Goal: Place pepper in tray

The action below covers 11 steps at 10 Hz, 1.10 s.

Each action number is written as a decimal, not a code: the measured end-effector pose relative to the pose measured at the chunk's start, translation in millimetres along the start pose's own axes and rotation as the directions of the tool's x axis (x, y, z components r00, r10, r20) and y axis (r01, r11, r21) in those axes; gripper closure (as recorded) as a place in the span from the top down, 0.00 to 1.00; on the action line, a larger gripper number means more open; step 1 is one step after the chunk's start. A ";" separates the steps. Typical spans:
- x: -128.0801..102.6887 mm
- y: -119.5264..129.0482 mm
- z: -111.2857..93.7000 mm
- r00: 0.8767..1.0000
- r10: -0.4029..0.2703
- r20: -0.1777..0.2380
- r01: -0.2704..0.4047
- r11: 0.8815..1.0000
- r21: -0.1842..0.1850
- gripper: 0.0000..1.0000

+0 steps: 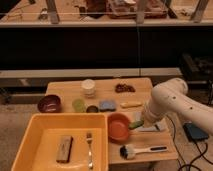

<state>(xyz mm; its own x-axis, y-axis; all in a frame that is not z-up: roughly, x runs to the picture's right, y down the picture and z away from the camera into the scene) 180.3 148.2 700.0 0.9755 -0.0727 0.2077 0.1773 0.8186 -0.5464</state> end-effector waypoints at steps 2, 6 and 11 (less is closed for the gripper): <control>-43.1 -13.0 -5.2 0.997 -0.081 0.020 0.081 0.997 0.001 0.26; -146.4 -23.3 -12.9 0.953 -0.292 0.084 0.293 0.956 0.000 0.26; -238.8 -7.7 -6.2 0.853 -0.499 0.151 0.507 0.861 -0.020 0.26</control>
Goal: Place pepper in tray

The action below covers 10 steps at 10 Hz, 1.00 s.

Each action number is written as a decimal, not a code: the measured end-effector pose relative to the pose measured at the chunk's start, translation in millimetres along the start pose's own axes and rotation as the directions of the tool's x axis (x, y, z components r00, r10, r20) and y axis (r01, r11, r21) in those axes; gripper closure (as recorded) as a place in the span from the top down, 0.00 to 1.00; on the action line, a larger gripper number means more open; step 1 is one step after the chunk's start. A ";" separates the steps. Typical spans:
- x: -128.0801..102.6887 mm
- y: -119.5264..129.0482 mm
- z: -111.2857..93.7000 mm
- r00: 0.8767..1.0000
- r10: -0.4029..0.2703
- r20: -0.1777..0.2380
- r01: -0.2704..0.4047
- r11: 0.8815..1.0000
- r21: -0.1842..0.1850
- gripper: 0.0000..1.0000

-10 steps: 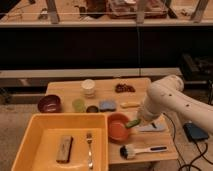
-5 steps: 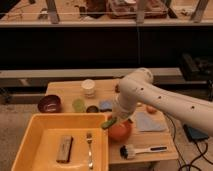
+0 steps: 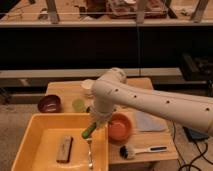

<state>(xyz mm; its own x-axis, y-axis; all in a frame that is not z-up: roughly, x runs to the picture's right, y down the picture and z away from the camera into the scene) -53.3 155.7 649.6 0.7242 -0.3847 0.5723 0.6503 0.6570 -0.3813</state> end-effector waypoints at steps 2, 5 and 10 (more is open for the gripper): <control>-13.4 -3.0 25.2 0.999 -0.037 0.019 0.038 0.999 -0.017 0.37; -27.1 -11.0 58.3 0.999 -0.053 -0.003 0.053 0.998 -0.023 0.68; -40.1 -20.9 61.4 0.999 -0.051 -0.016 0.051 0.999 -0.008 0.80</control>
